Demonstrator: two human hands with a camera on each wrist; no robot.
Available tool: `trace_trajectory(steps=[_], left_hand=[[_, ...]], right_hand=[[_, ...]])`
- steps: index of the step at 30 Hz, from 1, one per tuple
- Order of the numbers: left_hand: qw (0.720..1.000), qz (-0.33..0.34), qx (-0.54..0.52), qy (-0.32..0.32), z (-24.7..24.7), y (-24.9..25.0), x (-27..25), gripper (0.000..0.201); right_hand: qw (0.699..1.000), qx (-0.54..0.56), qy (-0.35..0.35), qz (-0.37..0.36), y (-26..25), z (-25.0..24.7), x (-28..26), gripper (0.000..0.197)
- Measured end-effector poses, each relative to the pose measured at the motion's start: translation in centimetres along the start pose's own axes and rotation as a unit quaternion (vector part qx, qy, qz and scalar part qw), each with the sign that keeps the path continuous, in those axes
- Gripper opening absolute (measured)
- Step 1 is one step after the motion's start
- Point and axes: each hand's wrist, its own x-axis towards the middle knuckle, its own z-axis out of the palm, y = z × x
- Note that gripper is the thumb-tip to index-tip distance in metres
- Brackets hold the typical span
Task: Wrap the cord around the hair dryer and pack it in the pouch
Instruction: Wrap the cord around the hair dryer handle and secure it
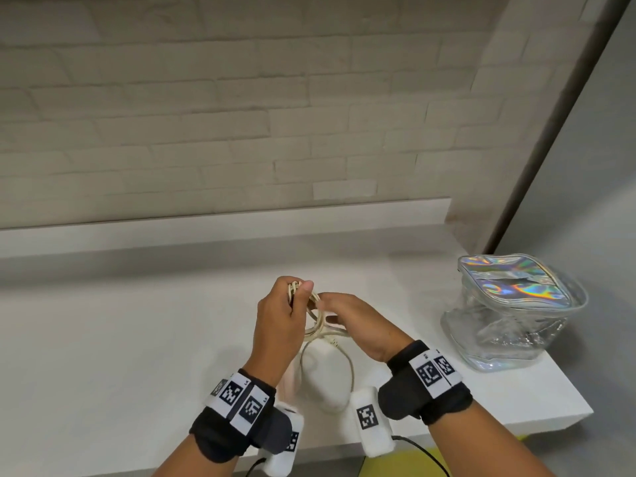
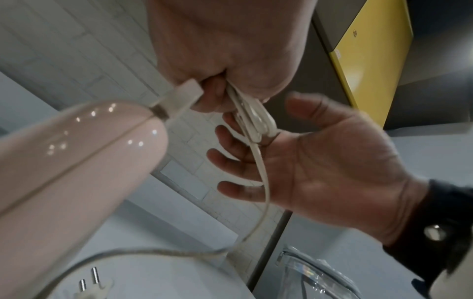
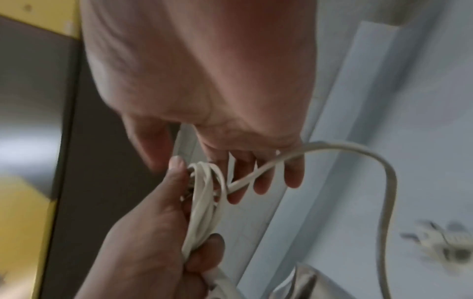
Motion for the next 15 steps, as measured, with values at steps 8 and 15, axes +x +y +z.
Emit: trace_trajectory(steps=[8,15], left_hand=[[0.997,-0.038,-0.063,-0.03,0.6,0.6,-0.6,0.039],[0.986,-0.131,-0.095,-0.033,0.3,0.4,-0.6,0.044]], right_hand=[[0.998,0.037,0.038,-0.019,-0.4,0.7,-0.1,0.029],[0.945,-0.253,0.182,-0.098,0.0,1.6,-0.3,0.02]])
